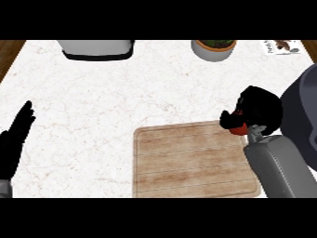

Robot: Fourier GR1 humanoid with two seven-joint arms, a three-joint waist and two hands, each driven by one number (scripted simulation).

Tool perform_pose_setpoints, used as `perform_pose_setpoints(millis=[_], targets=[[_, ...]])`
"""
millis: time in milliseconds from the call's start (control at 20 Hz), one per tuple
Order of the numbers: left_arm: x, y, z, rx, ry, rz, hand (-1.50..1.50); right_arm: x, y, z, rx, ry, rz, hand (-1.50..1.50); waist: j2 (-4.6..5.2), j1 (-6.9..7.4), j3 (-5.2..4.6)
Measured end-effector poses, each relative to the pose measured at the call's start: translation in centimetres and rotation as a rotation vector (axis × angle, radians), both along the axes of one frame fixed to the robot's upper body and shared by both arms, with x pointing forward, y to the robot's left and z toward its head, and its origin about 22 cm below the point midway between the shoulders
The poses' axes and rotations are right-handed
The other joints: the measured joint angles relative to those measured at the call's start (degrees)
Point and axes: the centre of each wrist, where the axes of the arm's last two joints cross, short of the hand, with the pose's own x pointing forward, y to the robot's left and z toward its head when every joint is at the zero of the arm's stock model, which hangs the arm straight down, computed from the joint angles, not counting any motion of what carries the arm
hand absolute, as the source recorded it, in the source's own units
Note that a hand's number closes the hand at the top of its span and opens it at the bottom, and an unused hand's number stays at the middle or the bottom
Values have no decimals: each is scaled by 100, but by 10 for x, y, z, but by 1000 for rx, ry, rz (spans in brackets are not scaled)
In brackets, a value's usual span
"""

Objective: Pick the bell pepper from the cutting board and place it in the pot

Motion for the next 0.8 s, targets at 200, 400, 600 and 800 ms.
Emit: perform_pose_setpoints(millis=[200, 400, 600, 800], targets=[[-2, 0, 1, -2, 6, 3, 0, 0, 2, 36, -122, -204, -74, 150, -24, -18, -4], [-2, 1, 3, -5, 7, 3, 0, -3, 0, 67, -129, -362, -123, 150, -20, -12, -3], [-3, 5, 5, -2, 6, -4, 0, -5, -11, 91, -84, -466, -176, 150, -10, -6, 0], [-4, 6, 3, -3, 0, 0, 0, -4, -37, 105, -49, -555, -212, 150, -3, -1, 1]])
